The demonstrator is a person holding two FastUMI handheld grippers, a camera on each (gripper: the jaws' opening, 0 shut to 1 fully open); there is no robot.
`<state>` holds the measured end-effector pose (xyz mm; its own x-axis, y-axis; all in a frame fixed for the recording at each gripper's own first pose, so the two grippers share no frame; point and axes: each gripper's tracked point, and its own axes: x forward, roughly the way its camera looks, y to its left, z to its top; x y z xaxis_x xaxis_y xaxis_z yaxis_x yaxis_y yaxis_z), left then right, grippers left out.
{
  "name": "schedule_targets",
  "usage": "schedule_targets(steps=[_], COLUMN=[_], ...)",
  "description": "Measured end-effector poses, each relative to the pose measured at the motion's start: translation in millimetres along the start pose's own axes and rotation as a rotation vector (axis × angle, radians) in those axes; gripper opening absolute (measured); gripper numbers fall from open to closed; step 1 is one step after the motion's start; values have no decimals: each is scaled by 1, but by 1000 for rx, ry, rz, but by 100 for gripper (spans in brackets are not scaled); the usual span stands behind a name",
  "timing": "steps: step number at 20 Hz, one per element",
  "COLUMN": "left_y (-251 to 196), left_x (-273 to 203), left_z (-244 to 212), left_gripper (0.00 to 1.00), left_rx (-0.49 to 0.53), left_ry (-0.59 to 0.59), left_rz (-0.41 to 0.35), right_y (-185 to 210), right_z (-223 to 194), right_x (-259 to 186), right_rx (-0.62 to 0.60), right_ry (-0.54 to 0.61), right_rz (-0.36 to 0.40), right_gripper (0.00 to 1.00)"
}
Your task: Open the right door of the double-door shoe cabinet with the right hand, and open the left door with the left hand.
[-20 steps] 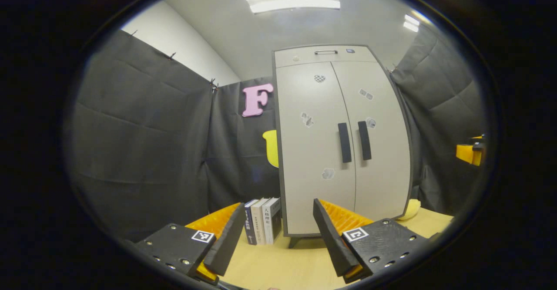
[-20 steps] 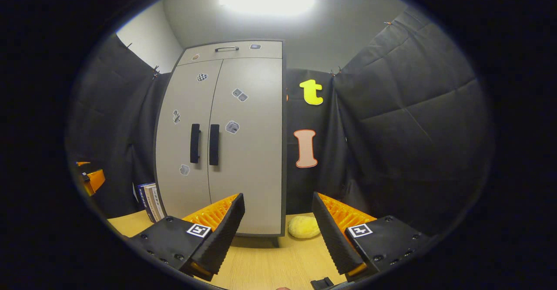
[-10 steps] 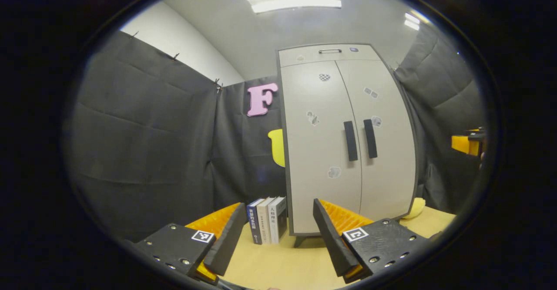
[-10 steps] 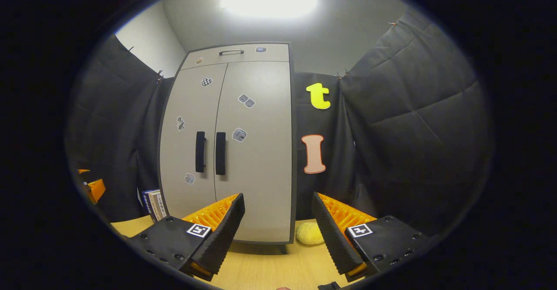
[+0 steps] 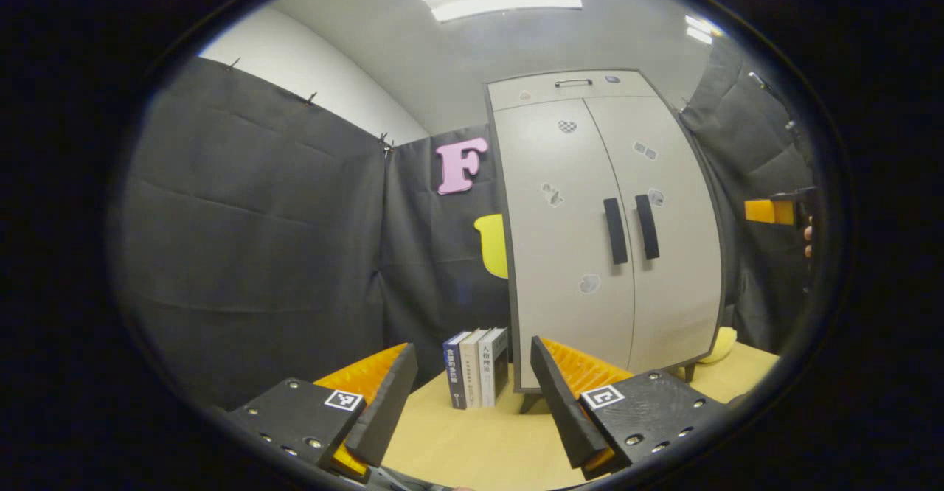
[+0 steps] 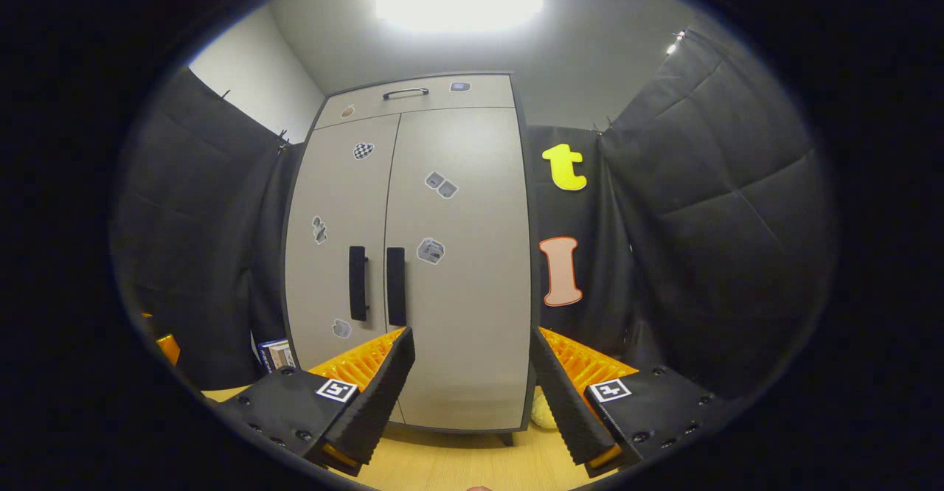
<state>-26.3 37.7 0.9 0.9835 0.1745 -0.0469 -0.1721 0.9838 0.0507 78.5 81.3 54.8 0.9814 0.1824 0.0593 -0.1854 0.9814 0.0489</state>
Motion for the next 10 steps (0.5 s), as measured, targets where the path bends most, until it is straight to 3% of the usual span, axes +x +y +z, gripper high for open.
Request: schedule_targets(steps=[10], left_y=[28], left_x=[-12], left_z=[-7], left_gripper=[91], left_rx=[1], left_ry=[24], left_rz=[83], right_y=[41], right_z=[17], right_x=[55], right_rx=[-14], right_ry=[-7], right_rz=[61], right_gripper=[98])
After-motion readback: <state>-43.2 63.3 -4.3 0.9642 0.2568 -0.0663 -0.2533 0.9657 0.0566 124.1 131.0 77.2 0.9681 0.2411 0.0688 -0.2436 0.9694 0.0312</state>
